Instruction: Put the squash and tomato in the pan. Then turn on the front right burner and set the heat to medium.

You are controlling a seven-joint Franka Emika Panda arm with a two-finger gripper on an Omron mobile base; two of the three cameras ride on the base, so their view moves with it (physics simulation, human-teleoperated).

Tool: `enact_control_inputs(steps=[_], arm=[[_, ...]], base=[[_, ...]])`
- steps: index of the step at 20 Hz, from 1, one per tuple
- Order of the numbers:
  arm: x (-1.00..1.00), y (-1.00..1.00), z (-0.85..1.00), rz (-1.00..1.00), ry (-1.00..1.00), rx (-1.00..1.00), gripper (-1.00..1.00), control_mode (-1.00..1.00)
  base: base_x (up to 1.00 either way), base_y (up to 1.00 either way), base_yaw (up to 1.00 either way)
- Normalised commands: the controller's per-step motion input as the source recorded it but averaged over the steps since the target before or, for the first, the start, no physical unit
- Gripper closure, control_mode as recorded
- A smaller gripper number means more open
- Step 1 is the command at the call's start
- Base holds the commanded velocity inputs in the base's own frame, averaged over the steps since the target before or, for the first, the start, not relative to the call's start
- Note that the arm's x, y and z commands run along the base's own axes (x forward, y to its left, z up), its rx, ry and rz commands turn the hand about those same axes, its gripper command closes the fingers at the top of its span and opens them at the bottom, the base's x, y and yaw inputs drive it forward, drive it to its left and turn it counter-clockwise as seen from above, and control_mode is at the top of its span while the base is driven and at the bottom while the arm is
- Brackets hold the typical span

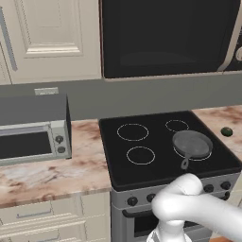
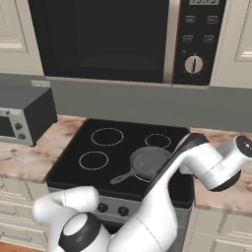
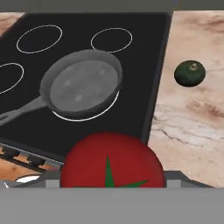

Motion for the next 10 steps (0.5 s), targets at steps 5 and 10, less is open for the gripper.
enact_control_inputs(steps=[5, 10], arm=[[0.0, 0.74, 0.66, 0.18, 0.0, 0.0, 1.0, -1.0], [0.02, 0.96, 0.3, 0.06, 0.11, -0.12, 1.0, -1.0]], base=[[0.0, 0.0, 0.0], [0.0, 0.0, 0.0]])
